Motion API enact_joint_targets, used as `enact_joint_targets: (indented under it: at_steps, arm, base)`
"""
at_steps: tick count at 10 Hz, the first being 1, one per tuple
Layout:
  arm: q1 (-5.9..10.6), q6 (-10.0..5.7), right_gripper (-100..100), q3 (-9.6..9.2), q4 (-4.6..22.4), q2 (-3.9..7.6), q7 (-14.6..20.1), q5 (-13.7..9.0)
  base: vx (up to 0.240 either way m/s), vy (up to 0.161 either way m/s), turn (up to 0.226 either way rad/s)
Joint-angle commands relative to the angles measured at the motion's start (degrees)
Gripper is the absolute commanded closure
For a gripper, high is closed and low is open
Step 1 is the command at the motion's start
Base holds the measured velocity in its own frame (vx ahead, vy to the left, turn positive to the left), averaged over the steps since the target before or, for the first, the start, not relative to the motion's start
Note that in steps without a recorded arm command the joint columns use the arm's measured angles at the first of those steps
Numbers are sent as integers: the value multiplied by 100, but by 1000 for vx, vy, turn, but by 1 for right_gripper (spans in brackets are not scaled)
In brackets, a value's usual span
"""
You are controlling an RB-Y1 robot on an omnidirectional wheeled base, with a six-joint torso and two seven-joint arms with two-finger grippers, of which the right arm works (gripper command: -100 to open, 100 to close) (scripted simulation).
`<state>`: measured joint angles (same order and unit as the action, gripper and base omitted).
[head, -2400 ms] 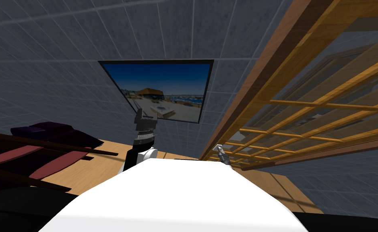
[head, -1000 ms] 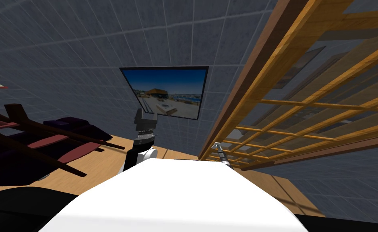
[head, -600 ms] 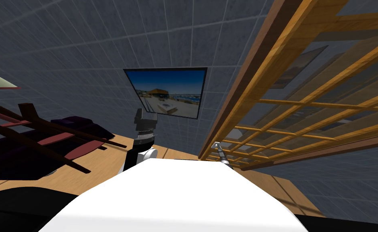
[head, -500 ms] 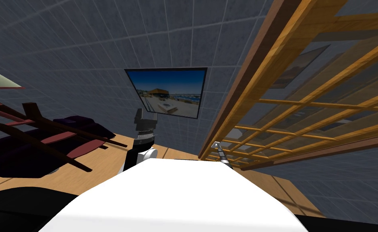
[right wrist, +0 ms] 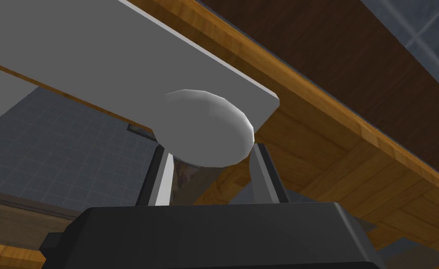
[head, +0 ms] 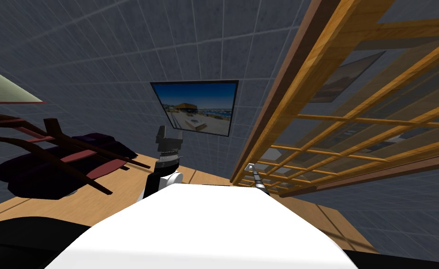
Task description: Pull the door open
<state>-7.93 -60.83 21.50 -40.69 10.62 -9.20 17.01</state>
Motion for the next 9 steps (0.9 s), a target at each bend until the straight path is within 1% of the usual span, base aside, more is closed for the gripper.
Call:
enact_joint_targets:
  at_steps: [1,2,3,4,5,6,7,9]
  arm:
    - [79,-30,100,-108,170,-31,286,-77]
    - [79,-30,100,-108,170,-31,313,-77]
    - [127,-11,100,-159,211,-23,542,-163]
    - [177,9,100,-213,254,-15,691,-253]
    - [177,9,100,-213,254,-15,789,-253]
    - [228,30,100,-267,297,-7,961,-343]
    - [228,30,100,-267,297,-7,1028,-343]
    - [329,70,100,-375,383,9,1397,-522]
  base:
    - [-48,-15,57]
    - [-38,-15,17]
    - [-45,-17,38]
    - [-77,-27,70]
    - [-62,-19,25]
    - [-69,-11,33]
    - [-50,-7,27]
    - [-58,-21,54]
